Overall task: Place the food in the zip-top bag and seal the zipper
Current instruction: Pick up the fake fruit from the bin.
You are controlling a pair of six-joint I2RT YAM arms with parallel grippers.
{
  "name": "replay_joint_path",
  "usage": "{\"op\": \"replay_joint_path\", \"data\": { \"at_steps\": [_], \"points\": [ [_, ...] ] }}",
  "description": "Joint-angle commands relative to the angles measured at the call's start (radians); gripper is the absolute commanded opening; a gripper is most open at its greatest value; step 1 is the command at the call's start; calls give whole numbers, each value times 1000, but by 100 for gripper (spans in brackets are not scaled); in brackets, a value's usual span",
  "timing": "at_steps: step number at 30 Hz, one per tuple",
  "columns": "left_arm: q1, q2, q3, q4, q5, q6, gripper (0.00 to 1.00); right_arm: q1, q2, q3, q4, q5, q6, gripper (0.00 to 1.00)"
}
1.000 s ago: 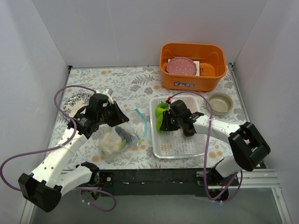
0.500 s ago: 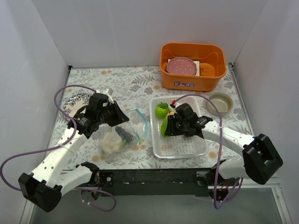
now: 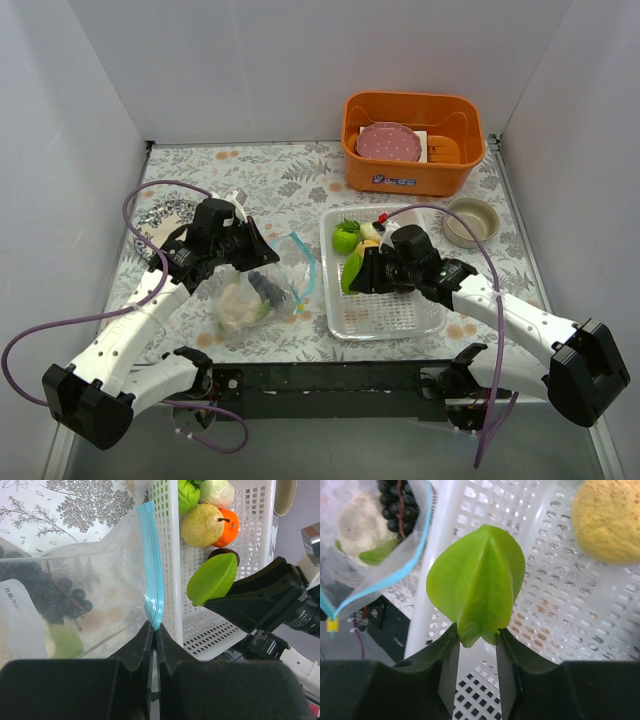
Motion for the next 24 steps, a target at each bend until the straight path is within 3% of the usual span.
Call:
{"op": "replay_joint_path", "data": {
  "at_steps": [1,11,24],
  "points": [
    [3,-17,32,1,27,16,0,8,-33,5,133,-75,57,31],
    [3,-17,37,-8,34,13,0,69,54,89,275,-131,97,31],
    [3,-22,25,17,60,2,0,183,321,273,395,-147,116,34]
  ]
}}
